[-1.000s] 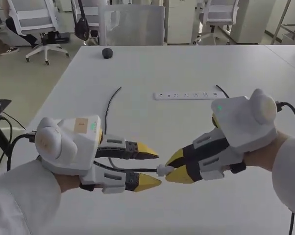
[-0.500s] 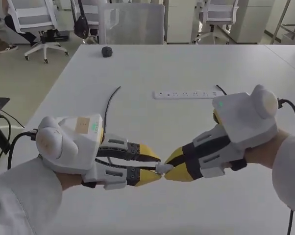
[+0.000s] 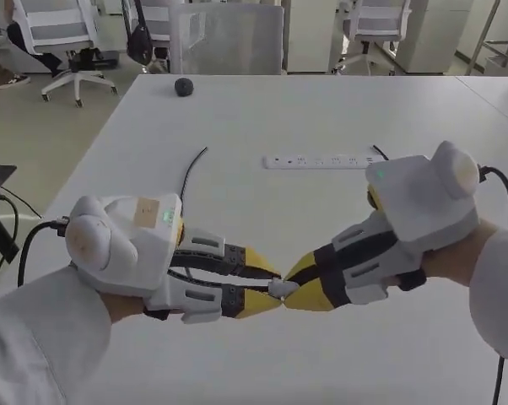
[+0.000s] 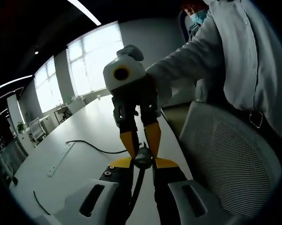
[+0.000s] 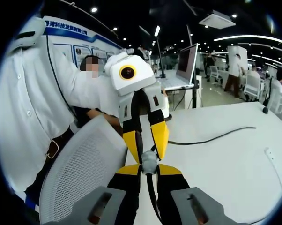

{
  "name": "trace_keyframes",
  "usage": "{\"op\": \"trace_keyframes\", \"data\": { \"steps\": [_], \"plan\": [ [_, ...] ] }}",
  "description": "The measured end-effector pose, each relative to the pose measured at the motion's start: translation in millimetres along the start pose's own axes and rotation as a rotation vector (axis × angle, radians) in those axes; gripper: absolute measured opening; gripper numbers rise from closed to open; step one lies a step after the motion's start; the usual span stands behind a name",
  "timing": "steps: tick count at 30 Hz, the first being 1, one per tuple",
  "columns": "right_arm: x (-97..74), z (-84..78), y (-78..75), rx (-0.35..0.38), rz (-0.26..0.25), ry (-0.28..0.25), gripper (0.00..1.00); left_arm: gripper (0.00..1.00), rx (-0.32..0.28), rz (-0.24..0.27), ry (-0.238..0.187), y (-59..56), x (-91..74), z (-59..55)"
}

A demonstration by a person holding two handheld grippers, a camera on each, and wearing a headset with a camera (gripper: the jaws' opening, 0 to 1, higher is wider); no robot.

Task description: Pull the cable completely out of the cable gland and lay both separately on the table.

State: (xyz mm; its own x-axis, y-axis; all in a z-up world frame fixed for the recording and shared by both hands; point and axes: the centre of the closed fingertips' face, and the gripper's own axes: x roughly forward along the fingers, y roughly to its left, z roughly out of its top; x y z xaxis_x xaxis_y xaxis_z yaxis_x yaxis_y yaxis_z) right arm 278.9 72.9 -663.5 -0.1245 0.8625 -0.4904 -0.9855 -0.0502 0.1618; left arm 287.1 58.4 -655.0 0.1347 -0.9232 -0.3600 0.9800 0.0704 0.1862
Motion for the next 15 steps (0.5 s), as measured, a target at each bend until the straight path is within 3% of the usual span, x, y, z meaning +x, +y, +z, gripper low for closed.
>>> {"op": "trace_keyframes", "data": {
  "steps": [15],
  "plan": [
    [-1.8, 1.0, -1.7, -0.001, -0.002, -0.012, 0.08, 0.16, 0.039, -0.01, 0.028, 2.1, -0.4, -0.3]
  ]
}}
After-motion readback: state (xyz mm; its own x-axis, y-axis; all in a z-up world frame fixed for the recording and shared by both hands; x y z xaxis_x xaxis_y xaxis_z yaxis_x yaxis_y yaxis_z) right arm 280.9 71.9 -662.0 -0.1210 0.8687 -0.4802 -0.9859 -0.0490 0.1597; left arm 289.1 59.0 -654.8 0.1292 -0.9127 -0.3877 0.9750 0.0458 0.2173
